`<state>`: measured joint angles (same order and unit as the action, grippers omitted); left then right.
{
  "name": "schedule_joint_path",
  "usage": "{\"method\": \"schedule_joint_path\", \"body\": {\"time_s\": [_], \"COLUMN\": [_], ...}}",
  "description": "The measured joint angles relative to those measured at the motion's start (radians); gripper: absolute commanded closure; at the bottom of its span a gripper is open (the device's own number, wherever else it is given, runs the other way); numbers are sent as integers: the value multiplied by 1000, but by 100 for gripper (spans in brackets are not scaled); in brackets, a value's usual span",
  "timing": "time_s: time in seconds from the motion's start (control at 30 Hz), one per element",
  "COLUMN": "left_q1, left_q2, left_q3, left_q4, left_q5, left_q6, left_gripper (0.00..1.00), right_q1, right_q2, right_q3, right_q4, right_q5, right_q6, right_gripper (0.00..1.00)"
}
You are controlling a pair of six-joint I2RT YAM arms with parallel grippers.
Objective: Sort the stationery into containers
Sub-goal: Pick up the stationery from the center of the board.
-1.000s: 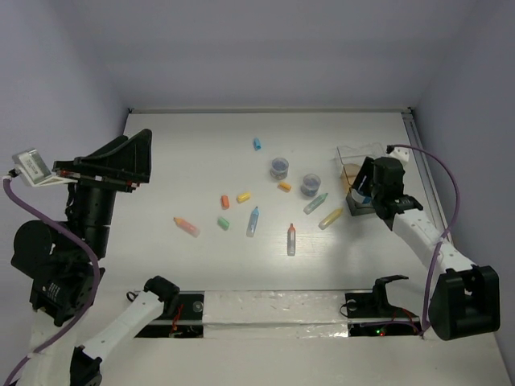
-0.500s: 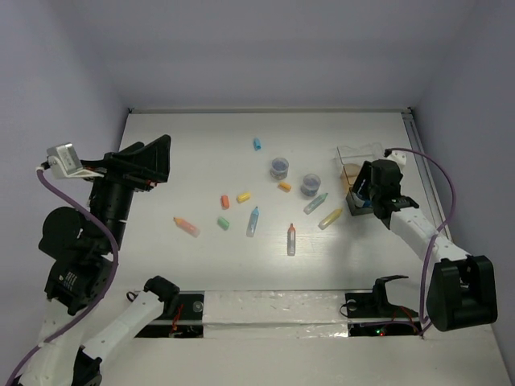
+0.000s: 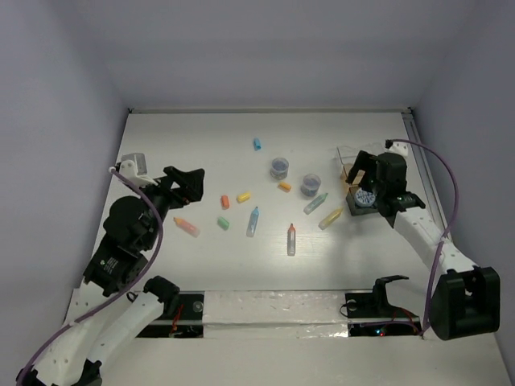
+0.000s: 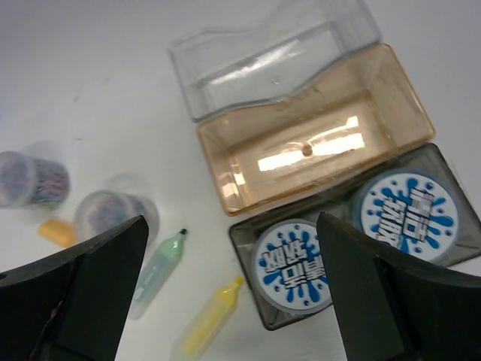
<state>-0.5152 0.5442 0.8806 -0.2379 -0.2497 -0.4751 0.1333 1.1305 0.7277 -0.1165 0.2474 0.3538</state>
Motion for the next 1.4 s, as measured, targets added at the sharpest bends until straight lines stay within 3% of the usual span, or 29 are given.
{"method": "schedule_joint_path", "body": {"time_s": [0.13, 0.4, 0.73, 1.03, 1.23, 1.33, 1.4], "left_q1": [0, 0, 14, 26, 27, 27, 27], "left_q2": [-7, 0, 8, 30, 31, 32, 34], "left_q3": [-89, -140, -140, -140, -140, -140, -140], "left_q4": [-13, -29, -20, -13, -13, -13, -12], "left_q5": [6, 5, 24, 52, 60, 65, 67], "left_q6": [13, 41, 53, 61, 67, 68, 69], "left_gripper": [1, 1, 1, 1, 1, 1, 1], "right_q1": [60, 270, 288, 307, 307, 307, 307], "right_q2": [39, 313, 524, 614, 658, 665, 666], "right_q3": [92, 305, 358, 408, 450, 462, 469], "right_q4": [-26, -106, -187, -190, -190, -192, -193], "right_q5": [-80, -138, -135, -120, -84, -69, -61], "right_q6": [-22, -63, -66, -72, -82, -91, -94], "right_gripper": [0, 0, 0, 3, 14, 36, 39]}}
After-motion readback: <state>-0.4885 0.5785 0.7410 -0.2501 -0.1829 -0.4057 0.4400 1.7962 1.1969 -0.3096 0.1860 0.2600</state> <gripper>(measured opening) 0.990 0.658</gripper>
